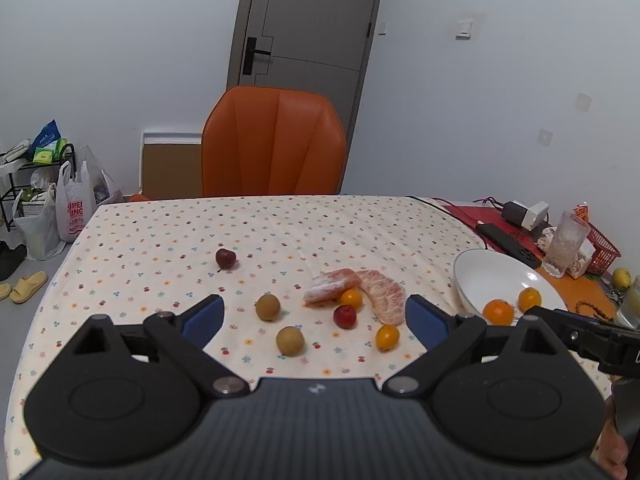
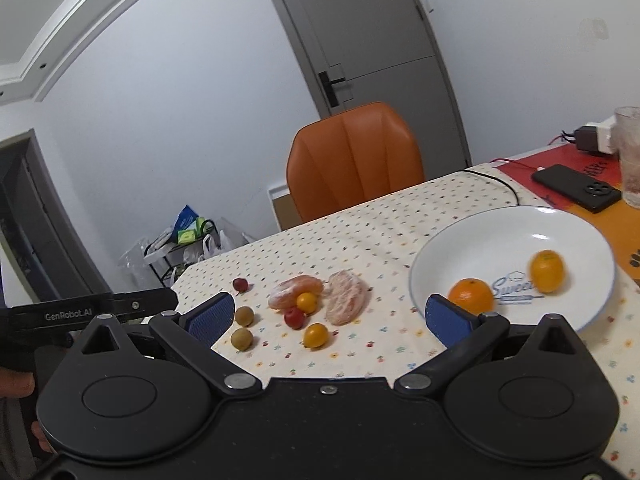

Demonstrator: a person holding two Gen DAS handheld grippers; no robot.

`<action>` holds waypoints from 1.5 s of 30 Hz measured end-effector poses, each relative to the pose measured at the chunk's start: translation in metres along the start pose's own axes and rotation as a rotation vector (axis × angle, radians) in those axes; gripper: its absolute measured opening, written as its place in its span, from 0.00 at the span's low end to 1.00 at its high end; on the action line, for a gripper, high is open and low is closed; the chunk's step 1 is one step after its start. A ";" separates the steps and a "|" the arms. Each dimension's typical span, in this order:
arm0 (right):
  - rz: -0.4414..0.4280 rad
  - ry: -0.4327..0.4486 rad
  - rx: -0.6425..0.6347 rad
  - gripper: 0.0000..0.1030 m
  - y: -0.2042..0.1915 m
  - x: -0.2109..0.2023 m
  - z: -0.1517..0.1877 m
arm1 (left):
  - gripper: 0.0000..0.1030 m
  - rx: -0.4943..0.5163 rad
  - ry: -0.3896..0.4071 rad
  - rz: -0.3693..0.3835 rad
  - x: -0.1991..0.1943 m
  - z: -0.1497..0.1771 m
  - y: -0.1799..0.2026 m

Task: Organize fruits
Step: 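Withdraw both open tools from the plate back toward the fruit cluster, then grasp a brown round fruit with the left tool while the right tool grasps a yellow cherry tomato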

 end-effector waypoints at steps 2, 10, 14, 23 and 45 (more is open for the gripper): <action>0.001 -0.008 -0.011 1.00 -0.003 0.005 0.002 | 0.93 -0.001 -0.003 -0.002 0.003 0.003 -0.002; -0.024 -0.049 -0.052 1.00 -0.015 0.023 0.009 | 0.91 -0.005 -0.034 -0.013 0.025 0.014 -0.008; -0.038 -0.059 -0.080 1.00 -0.021 0.032 0.016 | 0.86 -0.012 -0.049 -0.015 0.037 0.019 -0.009; -0.048 -0.135 -0.101 0.79 -0.025 0.064 0.027 | 0.68 -0.032 -0.092 -0.013 0.064 0.031 -0.018; 0.026 -0.232 -0.081 0.49 -0.011 0.127 0.041 | 0.24 -0.024 -0.158 0.039 0.111 0.042 -0.015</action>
Point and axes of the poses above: each gripper's, at about its wrist camera, not at the fingertips, and x roughly the way its jaws point, y to its right, z to its underside, the point moved 4 cm from there along x, roughly the way its jaws point, and after that the axes turned 15 degrees about x, right-handed, at the moved point
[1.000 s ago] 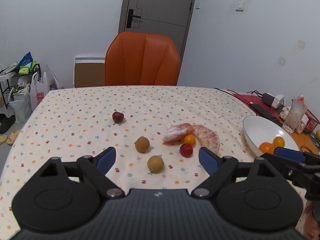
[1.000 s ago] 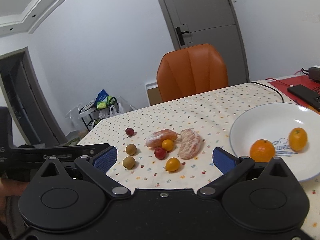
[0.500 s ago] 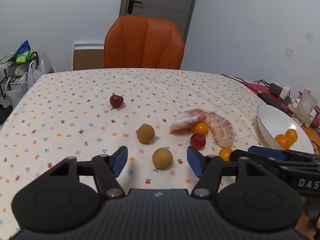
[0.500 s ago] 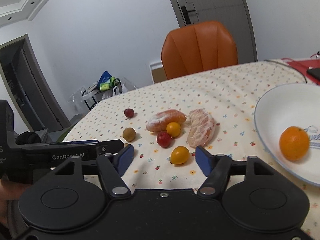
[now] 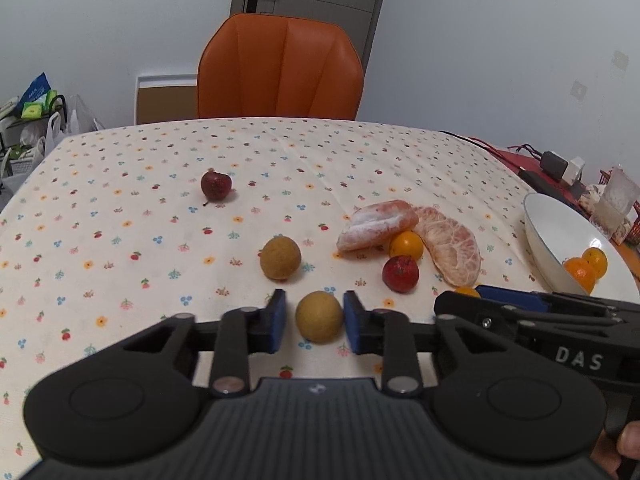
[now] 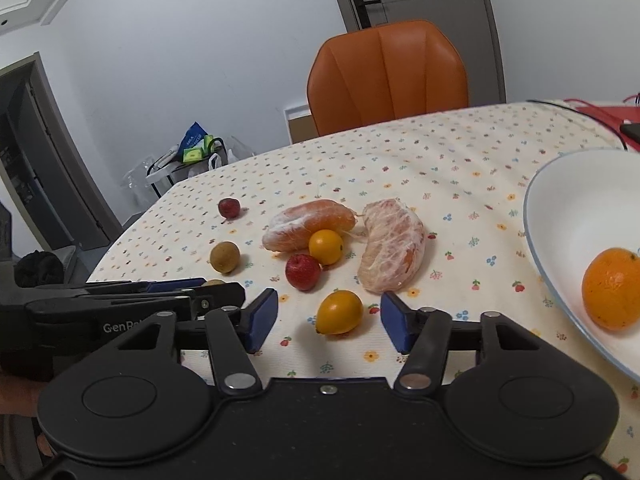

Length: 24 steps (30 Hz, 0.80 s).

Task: Organize fruits
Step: 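Grasp a brown round fruit with the left tool while the right tool grasps a yellow cherry tomato, then carry the brown fruit over the plate while the right tool carries the yellow tomato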

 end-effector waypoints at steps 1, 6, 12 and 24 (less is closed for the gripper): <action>0.000 0.000 0.006 0.45 0.001 0.001 0.000 | 0.23 -0.006 -0.001 0.006 0.000 0.000 0.000; 0.013 0.010 0.001 0.24 0.002 0.004 -0.001 | 0.23 -0.014 0.000 0.006 -0.004 0.001 0.001; -0.006 0.015 0.015 0.23 0.003 -0.005 0.001 | 0.23 -0.016 0.022 0.000 -0.016 -0.002 0.005; -0.019 0.072 0.013 0.23 0.001 -0.043 -0.002 | 0.23 0.007 0.081 0.008 -0.048 -0.010 0.025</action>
Point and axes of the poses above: each gripper's, at about its wrist camera, not at the fingertips, and x roughly the way its jaws point, y to its right, z to its underside, the point moved 4 cm from there along x, roughly the way its jaws point, and after that the axes turned 15 degrees about x, right-handed, at the moved point
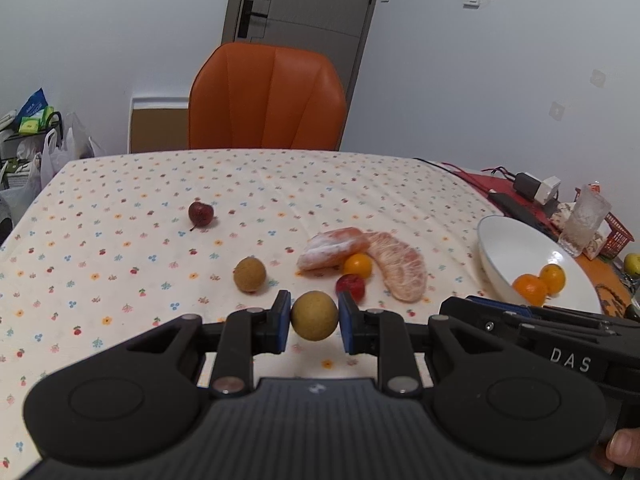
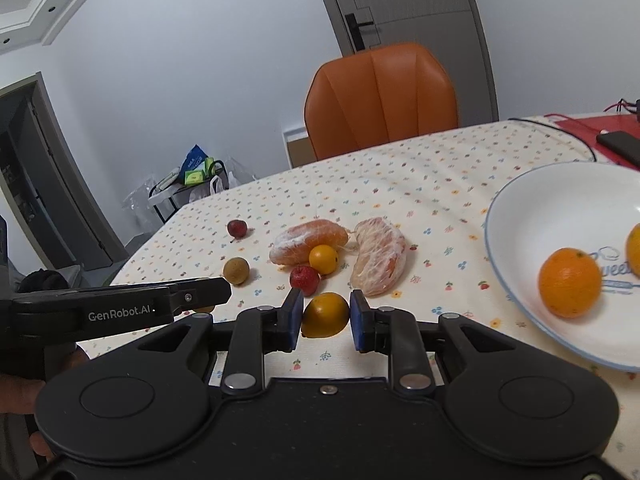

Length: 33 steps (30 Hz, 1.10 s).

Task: Organize fruits
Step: 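Carry the brown fruit over the plate while the right tool carries the yellow tomato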

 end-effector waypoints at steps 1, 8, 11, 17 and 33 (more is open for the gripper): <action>0.000 0.006 0.000 0.23 0.000 -0.003 -0.001 | 0.23 0.003 0.005 0.001 -0.003 -0.001 0.002; -0.006 0.045 -0.003 0.23 0.000 -0.027 -0.003 | 0.23 0.023 0.036 0.006 -0.022 -0.006 0.015; -0.007 0.060 -0.004 0.23 0.000 -0.037 -0.004 | 0.23 0.030 0.048 0.010 -0.028 -0.008 0.022; 0.000 0.089 -0.003 0.23 0.006 -0.057 -0.006 | 0.23 0.049 0.064 0.026 -0.036 -0.012 0.039; 0.047 0.168 0.039 0.23 0.045 -0.105 -0.014 | 0.23 0.116 0.083 0.093 -0.034 -0.025 0.095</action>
Point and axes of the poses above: each gripper's, at about its wrist camera, not at the fingertips, and x roughly the way its jaws point, y to its right, z to its underside, the point moved 4 cm from there along x, roughly the way its jaws point, and after that the axes turned 15 degrees about x, right-handed, at the moved point
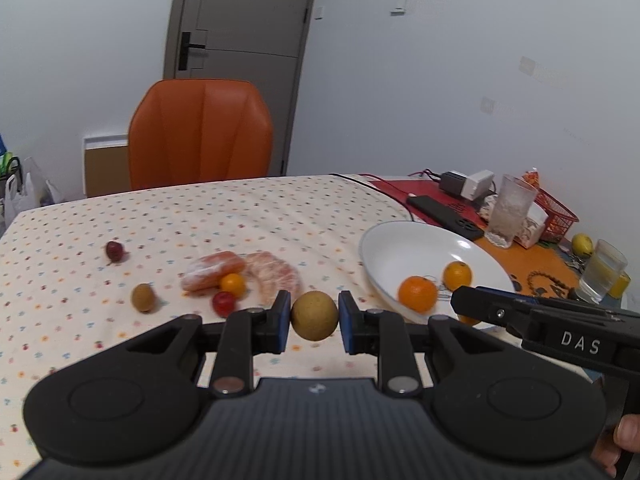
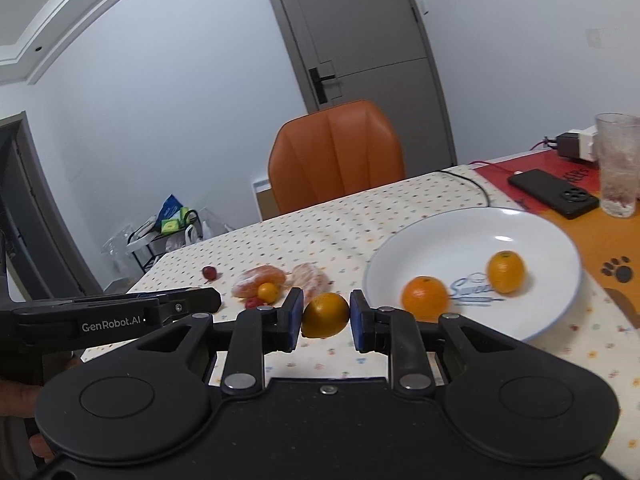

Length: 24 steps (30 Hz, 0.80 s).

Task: Organize fruits
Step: 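Carry the brown fruit over the plate while the right tool carries the yellow tomato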

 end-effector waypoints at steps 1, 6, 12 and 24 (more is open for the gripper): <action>0.004 0.003 0.003 0.23 0.003 -0.002 -0.001 | 0.23 0.005 0.001 0.005 0.001 -0.001 0.004; 0.026 0.019 0.020 0.23 0.022 -0.010 -0.006 | 0.23 0.031 0.006 0.031 0.009 -0.009 0.023; 0.056 0.036 0.038 0.23 0.042 -0.019 -0.010 | 0.23 0.055 0.003 0.065 0.021 -0.014 0.044; 0.100 0.056 0.077 0.23 0.082 -0.028 -0.018 | 0.23 0.094 -0.017 0.109 0.049 -0.021 0.076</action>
Point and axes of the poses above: each gripper's, at about its wrist camera, not at the fingertips, and x roughly the way its jaws point, y to its right, z to its underside, the point moved 4 cm from there along x, roughly the way its jaws point, and after that the axes turned 15 degrees about x, right-handed, at the moved point
